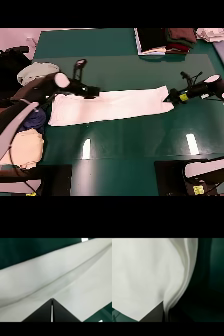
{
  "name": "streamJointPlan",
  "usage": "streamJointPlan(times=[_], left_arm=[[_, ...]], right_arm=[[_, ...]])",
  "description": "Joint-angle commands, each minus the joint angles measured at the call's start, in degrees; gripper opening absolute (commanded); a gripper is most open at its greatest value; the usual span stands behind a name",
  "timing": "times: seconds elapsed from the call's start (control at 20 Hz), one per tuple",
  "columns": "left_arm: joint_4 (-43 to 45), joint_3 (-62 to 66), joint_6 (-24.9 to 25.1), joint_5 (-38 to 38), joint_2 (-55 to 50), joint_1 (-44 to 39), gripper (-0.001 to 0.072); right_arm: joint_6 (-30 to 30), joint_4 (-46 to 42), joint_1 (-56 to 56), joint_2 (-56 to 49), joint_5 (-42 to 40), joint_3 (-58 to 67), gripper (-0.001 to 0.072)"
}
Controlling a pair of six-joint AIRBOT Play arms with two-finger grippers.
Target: Fold the shirts.
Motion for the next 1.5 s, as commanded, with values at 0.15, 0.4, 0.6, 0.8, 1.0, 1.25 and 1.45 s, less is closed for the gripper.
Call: streamJointPlan(times=[0.15, 0.4, 0.6, 0.8, 1.0, 1.25, 1.45], left_arm=[[-4.28, 11.63, -0.35, 1.60, -15.06, -7.61, 0.0026], [-5.03, 17.90, -0.37, -0.22, -22.18, -9.33, 0.0025], [-4.85, 18.16, -1.70, 0.26, -22.53, -9.31, 0.0026], [-4.15, 21.64, -1.64, -4.00, -21.29, -7.48, 0.0026], [3.54, 25.92, -1.66, -9.33, -12.76, -0.57, 0.0026], [13.51, 27.63, -1.62, -13.03, 5.05, 12.79, 0.0026], [17.35, 27.61, -1.64, -13.57, 15.67, 19.65, 0.0026]], right_arm=[[2.16, 1.57, 5.20, 11.85, 4.35, 12.44, 0.0012], [9.03, 1.53, 13.73, 16.65, 5.66, 23.41, 0.0012], [11.61, 1.51, 20.74, 16.52, 6.21, 28.92, 0.0012], [12.66, 1.53, 26.99, 16.41, 4.48, 31.78, 0.0012], [13.46, 1.62, 34.32, 16.11, 0.44, 32.33, 0.0012], [6.75, 15.61, 49.62, 7.06, -11.13, 32.35, 0.0013], [0.66, 22.12, 61.33, -5.33, -22.23, 35.19, 0.0294]])
